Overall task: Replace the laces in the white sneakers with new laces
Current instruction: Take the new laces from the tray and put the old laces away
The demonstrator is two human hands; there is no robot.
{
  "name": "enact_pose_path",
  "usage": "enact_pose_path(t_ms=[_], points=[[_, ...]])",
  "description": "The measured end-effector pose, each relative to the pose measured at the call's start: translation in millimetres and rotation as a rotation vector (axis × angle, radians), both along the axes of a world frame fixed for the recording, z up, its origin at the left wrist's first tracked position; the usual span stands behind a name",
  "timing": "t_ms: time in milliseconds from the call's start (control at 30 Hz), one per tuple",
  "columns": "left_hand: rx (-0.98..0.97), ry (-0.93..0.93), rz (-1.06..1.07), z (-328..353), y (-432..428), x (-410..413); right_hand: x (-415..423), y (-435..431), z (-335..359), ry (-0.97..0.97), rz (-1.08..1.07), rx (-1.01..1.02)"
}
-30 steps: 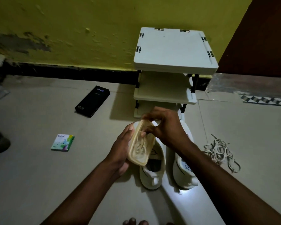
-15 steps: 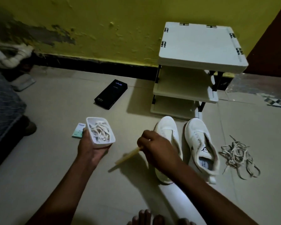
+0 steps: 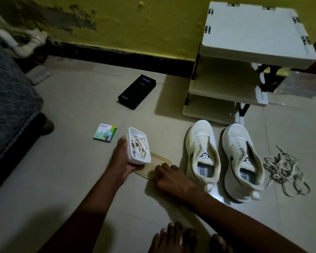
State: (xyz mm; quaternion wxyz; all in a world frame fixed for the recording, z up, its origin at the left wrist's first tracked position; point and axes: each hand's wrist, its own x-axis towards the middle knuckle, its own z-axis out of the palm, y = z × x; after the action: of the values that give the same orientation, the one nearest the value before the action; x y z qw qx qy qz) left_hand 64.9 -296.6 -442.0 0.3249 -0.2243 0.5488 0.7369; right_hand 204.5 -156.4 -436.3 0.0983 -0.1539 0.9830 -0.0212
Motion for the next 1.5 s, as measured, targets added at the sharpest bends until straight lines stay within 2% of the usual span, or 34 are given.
enact_pose_path(t_ms=[33,133,200,300,367,533,667,733,867,1033,1167,1300,1400,1500], points=[[-0.025,0.026,-0.015,1.8,2.6,1.9,-2.7,2.5,8.1,0.02,-0.061,-0.077],[-0.011,0.107,-0.038,1.8,9.0,5.6,-23.2,15.9,33.1,0.243,-0.351,-0.444],[-0.003,0.164,-0.111,5.8,15.7,8.8,-42.1,23.5,39.7,0.192,-0.314,-0.525],[-0.052,0.2,-0.204,16.1,29.3,11.6,-70.1,33.9,40.7,0.043,-0.196,-0.484],[-0.102,0.178,-0.15,15.8,34.0,6.7,-83.5,43.4,42.4,0.051,-0.187,-0.401],[-0.016,-0.023,0.012,13.0,32.1,-17.1,-116.8,71.5,44.9,0.305,-0.44,-0.534],[0.058,-0.13,0.041,9.2,25.7,-31.7,-140.9,82.0,25.9,0.163,-0.497,-0.413],[0.044,-0.131,0.02,11.1,25.3,-32.0,-143.5,79.1,13.3,0.073,-0.498,-0.371],[-0.003,-0.086,-0.035,10.2,22.2,-30.7,-140.8,76.0,-2.6,-0.069,-0.509,-0.415],[-0.052,-0.021,-0.074,12.6,16.1,-27.0,-128.1,78.7,11.8,0.091,-0.575,-0.52],[-0.013,0.069,-0.199,33.5,25.6,-14.6,-102.8,82.1,45.5,0.212,-0.652,-0.656],[-0.018,0.146,-0.359,62.2,53.9,1.9,-64.1,89.3,81.9,0.232,-0.655,-0.88],[0.02,0.134,-0.579,89.2,84.0,21.5,-20.6,108.3,102.4,0.349,-0.701,-0.79],[0.034,0.181,-0.75,111.3,120.6,52.5,37.7,137.1,118.2,0.453,-0.886,-0.658]])
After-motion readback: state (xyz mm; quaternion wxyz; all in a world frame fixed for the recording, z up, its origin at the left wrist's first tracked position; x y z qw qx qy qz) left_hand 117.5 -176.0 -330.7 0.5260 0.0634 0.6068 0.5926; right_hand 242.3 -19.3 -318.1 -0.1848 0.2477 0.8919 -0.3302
